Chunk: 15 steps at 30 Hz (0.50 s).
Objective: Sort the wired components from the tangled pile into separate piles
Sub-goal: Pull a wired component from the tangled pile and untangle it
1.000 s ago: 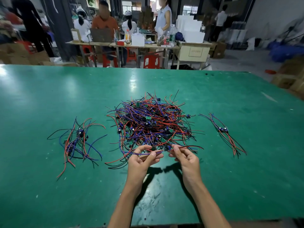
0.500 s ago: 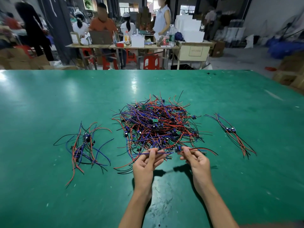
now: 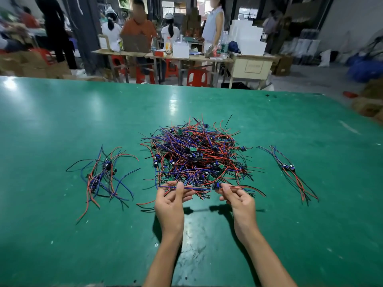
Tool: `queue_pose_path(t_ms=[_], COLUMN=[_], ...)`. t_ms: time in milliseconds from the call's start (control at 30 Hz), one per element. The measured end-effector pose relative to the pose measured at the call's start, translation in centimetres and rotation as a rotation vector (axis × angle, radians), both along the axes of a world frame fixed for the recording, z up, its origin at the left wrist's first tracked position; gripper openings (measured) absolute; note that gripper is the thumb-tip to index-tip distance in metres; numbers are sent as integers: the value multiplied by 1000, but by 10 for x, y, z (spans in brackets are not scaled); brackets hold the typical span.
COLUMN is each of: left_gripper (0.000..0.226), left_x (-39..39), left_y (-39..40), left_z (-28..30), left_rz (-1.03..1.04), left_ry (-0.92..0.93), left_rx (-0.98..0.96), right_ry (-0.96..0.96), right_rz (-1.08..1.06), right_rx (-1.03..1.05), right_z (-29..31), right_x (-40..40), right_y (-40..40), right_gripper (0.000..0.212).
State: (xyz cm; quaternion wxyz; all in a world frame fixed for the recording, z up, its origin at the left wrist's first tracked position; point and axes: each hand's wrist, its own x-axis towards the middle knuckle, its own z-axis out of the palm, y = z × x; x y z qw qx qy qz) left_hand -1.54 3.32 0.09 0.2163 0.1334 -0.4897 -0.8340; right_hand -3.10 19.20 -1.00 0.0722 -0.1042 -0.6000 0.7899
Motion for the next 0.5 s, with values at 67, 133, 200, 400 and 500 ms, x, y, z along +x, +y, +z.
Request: queue_pose_path(t_ms=[67, 133, 200, 400, 500], left_gripper=[17, 22, 24, 21, 16], left_x=[1, 1, 1, -1, -1], left_y=[0, 0, 0, 0, -2], left_z=[-1, -2, -3, -4, -3], left_rz=[13, 22, 27, -1, -2], left_ry=[-8, -15, -17, -10, -25], left_rx=[-12, -13, -8, -49, -81], right_ry=[-11, -17, -30, -55, -62], right_rz=[11, 8, 6, -2, 6], right_rx=[5, -21, -40, -68, -73], right_z=[1, 2, 4, 3, 3], right_x=[1, 0, 0, -3, -3], right_y=[0, 1, 2, 5, 5], right_gripper=[35, 36, 38, 23, 22])
